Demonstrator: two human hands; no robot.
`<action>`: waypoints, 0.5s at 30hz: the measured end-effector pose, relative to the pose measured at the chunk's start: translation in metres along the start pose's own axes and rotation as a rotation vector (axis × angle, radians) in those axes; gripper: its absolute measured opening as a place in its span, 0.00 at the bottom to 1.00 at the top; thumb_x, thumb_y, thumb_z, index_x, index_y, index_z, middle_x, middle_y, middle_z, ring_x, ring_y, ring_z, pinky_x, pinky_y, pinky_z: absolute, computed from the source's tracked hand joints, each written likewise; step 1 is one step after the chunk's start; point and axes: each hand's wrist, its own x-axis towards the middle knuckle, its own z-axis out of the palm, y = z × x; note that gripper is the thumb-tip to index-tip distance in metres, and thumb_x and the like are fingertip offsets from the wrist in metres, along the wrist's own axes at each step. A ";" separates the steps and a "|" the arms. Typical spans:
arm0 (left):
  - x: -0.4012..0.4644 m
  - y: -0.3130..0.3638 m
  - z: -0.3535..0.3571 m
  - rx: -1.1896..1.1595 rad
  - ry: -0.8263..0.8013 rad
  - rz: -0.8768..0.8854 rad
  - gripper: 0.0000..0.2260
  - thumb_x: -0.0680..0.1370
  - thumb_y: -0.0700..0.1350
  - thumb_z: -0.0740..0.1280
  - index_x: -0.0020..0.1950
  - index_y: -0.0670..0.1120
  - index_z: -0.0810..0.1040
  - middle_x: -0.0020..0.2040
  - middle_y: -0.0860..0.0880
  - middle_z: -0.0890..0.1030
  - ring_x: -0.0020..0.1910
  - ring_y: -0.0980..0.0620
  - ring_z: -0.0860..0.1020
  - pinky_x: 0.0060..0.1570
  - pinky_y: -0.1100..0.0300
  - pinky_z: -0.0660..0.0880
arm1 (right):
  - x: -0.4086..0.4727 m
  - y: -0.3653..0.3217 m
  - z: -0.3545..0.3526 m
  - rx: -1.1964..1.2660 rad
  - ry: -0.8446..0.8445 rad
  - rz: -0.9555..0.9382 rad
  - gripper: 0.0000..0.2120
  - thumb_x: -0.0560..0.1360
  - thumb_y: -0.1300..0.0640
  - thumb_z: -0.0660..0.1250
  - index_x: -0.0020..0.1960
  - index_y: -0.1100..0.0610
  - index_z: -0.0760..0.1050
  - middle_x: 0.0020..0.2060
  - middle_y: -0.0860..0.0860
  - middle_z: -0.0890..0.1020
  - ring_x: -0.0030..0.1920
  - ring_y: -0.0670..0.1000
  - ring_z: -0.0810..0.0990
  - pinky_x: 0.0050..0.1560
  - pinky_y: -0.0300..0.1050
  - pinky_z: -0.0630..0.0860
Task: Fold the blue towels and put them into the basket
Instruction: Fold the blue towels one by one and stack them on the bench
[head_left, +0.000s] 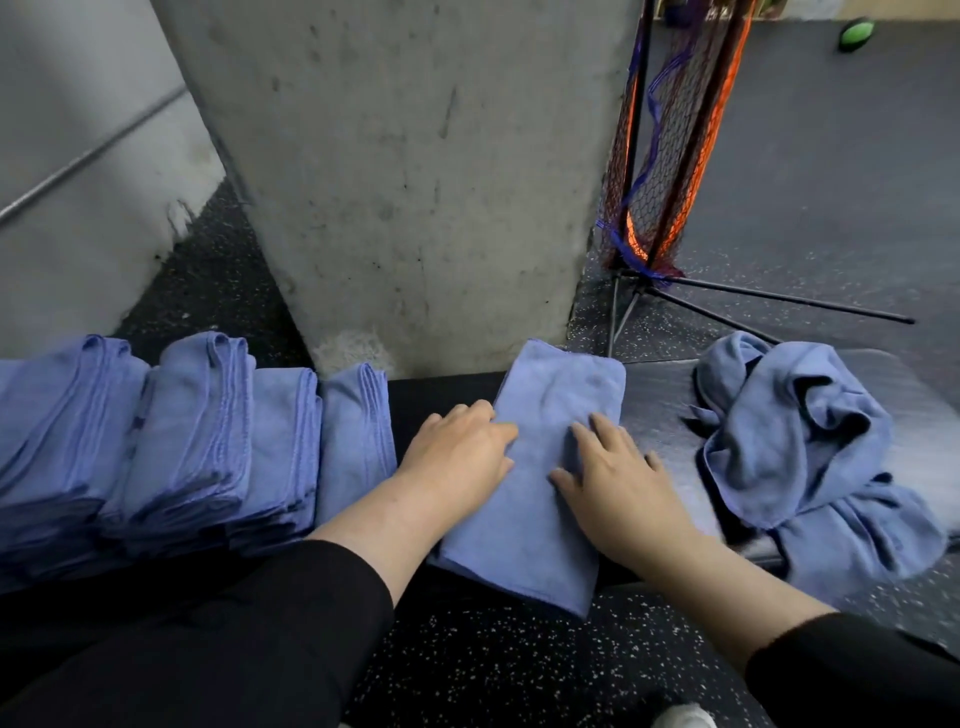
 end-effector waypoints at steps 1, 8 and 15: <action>0.001 0.001 -0.001 -0.006 0.003 -0.005 0.13 0.81 0.54 0.63 0.63 0.51 0.76 0.62 0.49 0.72 0.61 0.45 0.72 0.55 0.50 0.67 | 0.003 0.002 0.004 -0.032 -0.043 -0.032 0.29 0.81 0.39 0.54 0.76 0.53 0.58 0.79 0.53 0.55 0.77 0.57 0.58 0.73 0.62 0.61; -0.009 0.001 -0.006 0.044 0.019 0.050 0.18 0.80 0.59 0.64 0.65 0.52 0.75 0.66 0.50 0.68 0.66 0.46 0.68 0.62 0.48 0.67 | 0.043 0.025 -0.006 -0.048 -0.132 -0.139 0.29 0.82 0.38 0.53 0.80 0.46 0.52 0.81 0.45 0.46 0.81 0.54 0.46 0.75 0.69 0.45; -0.032 0.005 0.006 0.033 -0.202 0.150 0.29 0.84 0.61 0.54 0.82 0.54 0.51 0.83 0.47 0.45 0.82 0.51 0.44 0.79 0.49 0.45 | 0.010 0.036 -0.001 0.099 0.055 -0.453 0.24 0.79 0.39 0.55 0.70 0.48 0.74 0.75 0.46 0.69 0.75 0.50 0.68 0.72 0.58 0.63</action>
